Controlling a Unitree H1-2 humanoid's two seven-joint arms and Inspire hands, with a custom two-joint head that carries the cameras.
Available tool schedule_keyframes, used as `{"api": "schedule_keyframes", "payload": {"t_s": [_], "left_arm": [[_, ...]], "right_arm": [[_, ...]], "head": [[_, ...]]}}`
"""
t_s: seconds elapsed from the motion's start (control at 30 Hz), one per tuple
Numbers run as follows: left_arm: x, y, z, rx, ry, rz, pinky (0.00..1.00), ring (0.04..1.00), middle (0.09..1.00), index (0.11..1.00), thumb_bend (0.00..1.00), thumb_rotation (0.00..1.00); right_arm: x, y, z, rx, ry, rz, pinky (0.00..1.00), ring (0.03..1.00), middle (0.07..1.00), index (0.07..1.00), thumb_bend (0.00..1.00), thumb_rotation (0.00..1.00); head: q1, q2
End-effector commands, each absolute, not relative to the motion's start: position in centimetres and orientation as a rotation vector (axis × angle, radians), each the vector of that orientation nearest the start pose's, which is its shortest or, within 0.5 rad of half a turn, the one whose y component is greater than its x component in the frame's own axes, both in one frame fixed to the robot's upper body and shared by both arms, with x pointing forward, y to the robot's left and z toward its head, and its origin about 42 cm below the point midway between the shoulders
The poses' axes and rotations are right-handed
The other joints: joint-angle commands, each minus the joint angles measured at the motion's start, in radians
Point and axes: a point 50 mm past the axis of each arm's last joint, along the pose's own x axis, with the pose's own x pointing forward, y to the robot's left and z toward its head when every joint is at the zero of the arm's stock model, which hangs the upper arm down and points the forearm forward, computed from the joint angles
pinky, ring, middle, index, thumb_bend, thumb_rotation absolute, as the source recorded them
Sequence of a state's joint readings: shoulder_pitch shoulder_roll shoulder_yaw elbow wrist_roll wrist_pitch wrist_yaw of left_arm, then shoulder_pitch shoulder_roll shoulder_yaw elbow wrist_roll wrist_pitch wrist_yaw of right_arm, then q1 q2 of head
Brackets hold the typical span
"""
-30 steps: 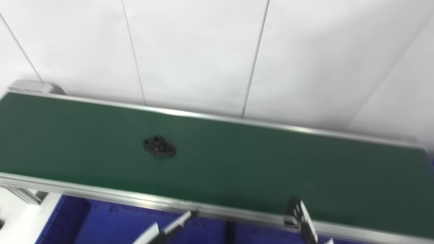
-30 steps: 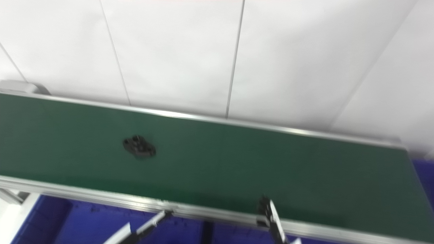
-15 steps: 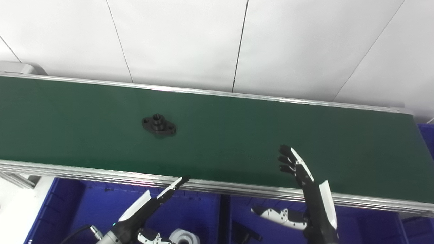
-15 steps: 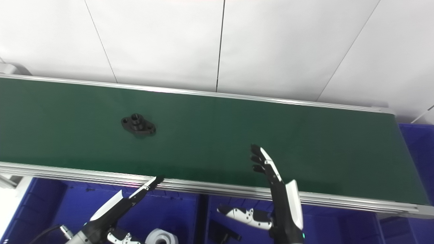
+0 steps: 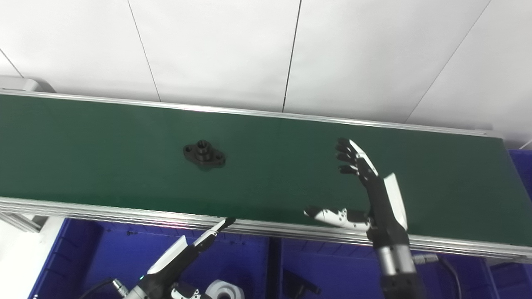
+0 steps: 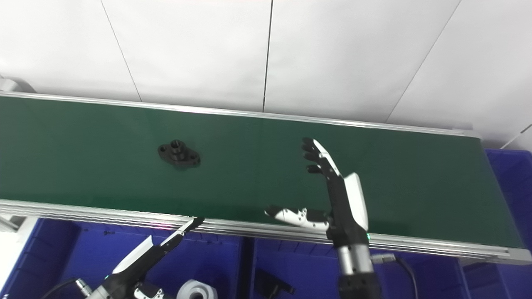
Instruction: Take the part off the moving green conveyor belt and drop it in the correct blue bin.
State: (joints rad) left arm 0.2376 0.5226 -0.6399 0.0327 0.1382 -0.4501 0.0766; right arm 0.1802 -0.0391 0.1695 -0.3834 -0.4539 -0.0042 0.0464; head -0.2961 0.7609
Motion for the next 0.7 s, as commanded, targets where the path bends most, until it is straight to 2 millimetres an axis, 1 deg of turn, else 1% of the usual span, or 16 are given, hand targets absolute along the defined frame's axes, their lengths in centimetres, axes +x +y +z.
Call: {"api": "schedule_keyframes", "payload": {"t_s": [0.0, 0.17, 0.23, 0.3, 0.37, 0.5, 0.53, 0.63, 0.67], "left_arm": [[13.9, 22.8, 3.9, 0.395, -0.094, -0.684, 1.0, 1.0, 1.0, 1.0, 0.92, 0.4], [13.8, 22.6, 3.8, 0.348, -0.075, -0.693, 0.99, 1.0, 1.0, 1.0, 0.91, 0.36], [13.7, 22.6, 3.8, 0.317, -0.058, -0.692, 0.99, 1.0, 1.0, 1.0, 0.93, 0.36], [13.4, 22.7, 3.8, 0.304, -0.047, -0.71, 1.0, 1.0, 1.0, 1.0, 0.95, 0.4], [12.9, 22.7, 3.8, 0.274, -0.03, -0.73, 1.0, 1.0, 1.0, 1.0, 0.97, 0.42], [12.0, 22.5, 3.6, 0.188, 0.016, -0.785, 1.0, 1.0, 1.0, 1.0, 0.98, 0.41], [11.8, 22.4, 3.5, 0.167, 0.023, -0.794, 1.0, 1.0, 1.0, 1.0, 0.98, 0.38], [11.7, 22.3, 3.4, 0.139, 0.029, -0.798, 1.0, 1.0, 1.0, 1.0, 0.97, 0.37], [11.6, 22.3, 3.4, 0.14, 0.028, -0.795, 1.0, 1.0, 1.0, 1.0, 0.97, 0.38]], "right_arm": [[23.2, -17.5, 16.6, -0.462, -0.262, 0.132, 0.69, 0.797, 0.846, 0.879, 0.84, 0.31], [25.7, -16.3, 17.2, -0.522, -0.273, 0.151, 0.68, 0.792, 0.835, 0.871, 0.85, 0.3], [26.7, -15.9, 17.5, -0.554, -0.278, 0.155, 0.67, 0.774, 0.823, 0.869, 0.85, 0.32], [27.5, -15.4, 17.7, -0.585, -0.273, 0.156, 0.68, 0.765, 0.812, 0.869, 0.86, 0.34], [28.3, -15.0, 17.9, -0.608, -0.259, 0.164, 0.69, 0.765, 0.81, 0.87, 0.86, 0.35], [29.8, -14.3, 18.2, -0.662, -0.235, 0.187, 0.67, 0.751, 0.803, 0.873, 0.87, 0.37], [30.1, -14.2, 18.3, -0.679, -0.23, 0.192, 0.67, 0.755, 0.798, 0.874, 0.87, 0.38], [31.3, -13.8, 18.4, -0.731, -0.211, 0.213, 0.7, 0.777, 0.808, 0.872, 0.87, 0.39], [31.6, -13.6, 18.4, -0.74, -0.205, 0.218, 0.7, 0.779, 0.812, 0.866, 0.87, 0.39]], "head": [[-0.004, -0.004], [-0.013, -0.014], [-0.014, -0.015], [-0.017, -0.018], [-0.02, -0.019], [-0.022, -0.021], [-0.022, -0.021], [-0.021, -0.023], [-0.02, -0.022]]}}
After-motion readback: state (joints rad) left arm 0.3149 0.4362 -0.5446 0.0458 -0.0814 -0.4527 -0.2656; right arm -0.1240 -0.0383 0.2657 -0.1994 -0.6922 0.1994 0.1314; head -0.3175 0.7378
